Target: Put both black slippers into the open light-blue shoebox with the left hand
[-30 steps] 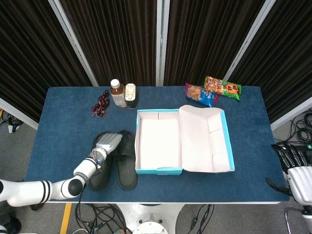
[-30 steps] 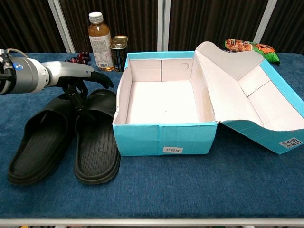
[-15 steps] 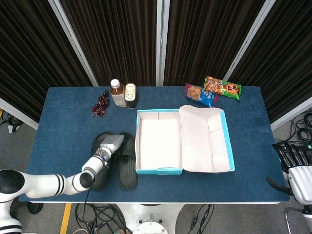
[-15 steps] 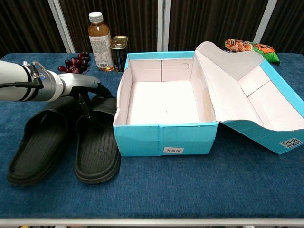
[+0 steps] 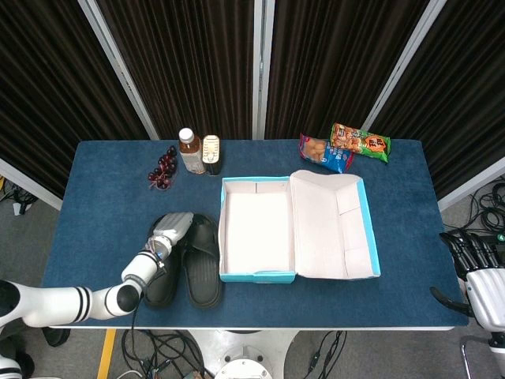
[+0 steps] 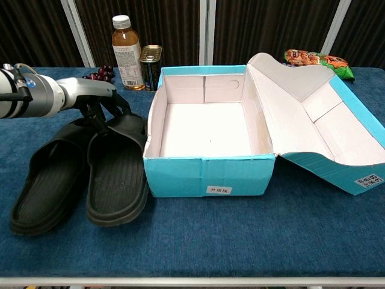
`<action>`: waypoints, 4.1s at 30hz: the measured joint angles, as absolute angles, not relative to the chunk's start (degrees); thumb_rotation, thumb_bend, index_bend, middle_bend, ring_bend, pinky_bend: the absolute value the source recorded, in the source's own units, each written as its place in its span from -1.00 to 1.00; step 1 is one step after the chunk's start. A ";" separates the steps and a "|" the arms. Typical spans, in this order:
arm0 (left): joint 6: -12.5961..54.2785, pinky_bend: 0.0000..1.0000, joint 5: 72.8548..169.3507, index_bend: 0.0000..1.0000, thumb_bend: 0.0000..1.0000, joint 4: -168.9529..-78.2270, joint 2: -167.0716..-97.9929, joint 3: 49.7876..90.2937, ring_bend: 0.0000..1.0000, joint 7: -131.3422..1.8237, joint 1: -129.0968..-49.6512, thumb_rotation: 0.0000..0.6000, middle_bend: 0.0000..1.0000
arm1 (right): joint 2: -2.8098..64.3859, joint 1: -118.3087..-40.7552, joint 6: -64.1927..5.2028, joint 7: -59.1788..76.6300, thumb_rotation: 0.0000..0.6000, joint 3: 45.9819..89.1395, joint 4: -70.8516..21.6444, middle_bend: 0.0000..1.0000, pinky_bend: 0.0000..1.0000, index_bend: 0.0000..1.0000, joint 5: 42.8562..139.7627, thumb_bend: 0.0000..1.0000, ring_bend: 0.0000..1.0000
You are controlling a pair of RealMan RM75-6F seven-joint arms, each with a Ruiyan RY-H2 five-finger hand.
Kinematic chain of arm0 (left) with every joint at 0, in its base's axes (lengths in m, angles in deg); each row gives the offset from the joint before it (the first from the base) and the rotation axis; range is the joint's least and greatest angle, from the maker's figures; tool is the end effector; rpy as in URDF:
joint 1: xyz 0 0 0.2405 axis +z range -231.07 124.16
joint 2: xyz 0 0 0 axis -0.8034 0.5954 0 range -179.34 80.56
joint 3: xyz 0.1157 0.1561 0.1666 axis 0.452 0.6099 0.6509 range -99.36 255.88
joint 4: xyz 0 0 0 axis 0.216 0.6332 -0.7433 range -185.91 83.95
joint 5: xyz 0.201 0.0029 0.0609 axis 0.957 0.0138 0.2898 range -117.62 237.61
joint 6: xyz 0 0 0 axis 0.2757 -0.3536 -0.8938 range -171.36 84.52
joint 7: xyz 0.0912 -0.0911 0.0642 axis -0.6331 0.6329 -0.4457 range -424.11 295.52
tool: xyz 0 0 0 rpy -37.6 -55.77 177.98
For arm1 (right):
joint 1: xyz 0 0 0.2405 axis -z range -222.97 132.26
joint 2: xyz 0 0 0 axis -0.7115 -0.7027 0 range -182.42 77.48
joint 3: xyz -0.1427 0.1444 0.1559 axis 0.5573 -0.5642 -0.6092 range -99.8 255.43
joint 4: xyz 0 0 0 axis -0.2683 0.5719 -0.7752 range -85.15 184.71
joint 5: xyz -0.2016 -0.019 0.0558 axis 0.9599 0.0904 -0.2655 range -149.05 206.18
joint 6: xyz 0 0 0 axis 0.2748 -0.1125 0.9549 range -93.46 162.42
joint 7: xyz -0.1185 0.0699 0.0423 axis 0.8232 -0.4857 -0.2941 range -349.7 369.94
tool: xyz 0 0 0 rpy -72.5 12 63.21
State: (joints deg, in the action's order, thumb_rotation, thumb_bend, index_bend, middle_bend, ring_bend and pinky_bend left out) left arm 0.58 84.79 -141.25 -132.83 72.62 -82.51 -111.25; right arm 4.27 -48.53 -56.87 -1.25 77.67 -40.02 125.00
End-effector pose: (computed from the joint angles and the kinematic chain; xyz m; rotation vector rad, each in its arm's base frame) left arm -0.1402 0.3587 -0.0265 -1.7753 -1.4868 -0.6486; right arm -0.3059 -0.1608 0.1999 1.4937 -0.8404 1.0304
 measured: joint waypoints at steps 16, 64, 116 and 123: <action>8.31 0.73 95.07 0.00 -0.45 -147.20 -123.65 65.88 0.70 -71.09 -103.80 1.00 0.00 | 4.12 -48.91 -56.99 -1.01 1.00 77.45 -40.18 -0.77 -1.00 -1.00 125.48 -0.85 -1.00; 3.84 0.37 131.20 -0.12 -0.65 -91.48 -168.82 56.39 0.56 -26.40 -115.95 1.00 -0.08 | 0.85 -49.58 -53.18 5.29 1.00 76.46 -46.99 -0.77 -1.00 -1.00 121.59 -0.84 -1.00; 4.05 -0.50 130.53 -0.75 -0.92 -109.08 -159.62 58.21 -0.98 -50.01 -112.79 1.00 -0.86 | 0.97 -49.61 -53.86 2.81 1.00 76.62 -45.33 -0.77 -0.99 -1.00 123.38 -0.84 -1.00; 4.69 -0.55 138.19 -0.51 -0.42 -130.47 -143.39 62.69 -0.98 -55.98 -110.13 1.00 -0.69 | 1.08 -49.68 -54.02 2.77 1.00 76.68 -45.17 -0.77 -0.99 -1.00 123.76 -0.84 -1.00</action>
State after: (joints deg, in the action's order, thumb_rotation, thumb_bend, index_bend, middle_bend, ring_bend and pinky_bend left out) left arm 4.69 138.19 -130.47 -143.39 62.69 -55.98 -110.13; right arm 1.08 -49.68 -54.02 2.77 76.68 -45.17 123.76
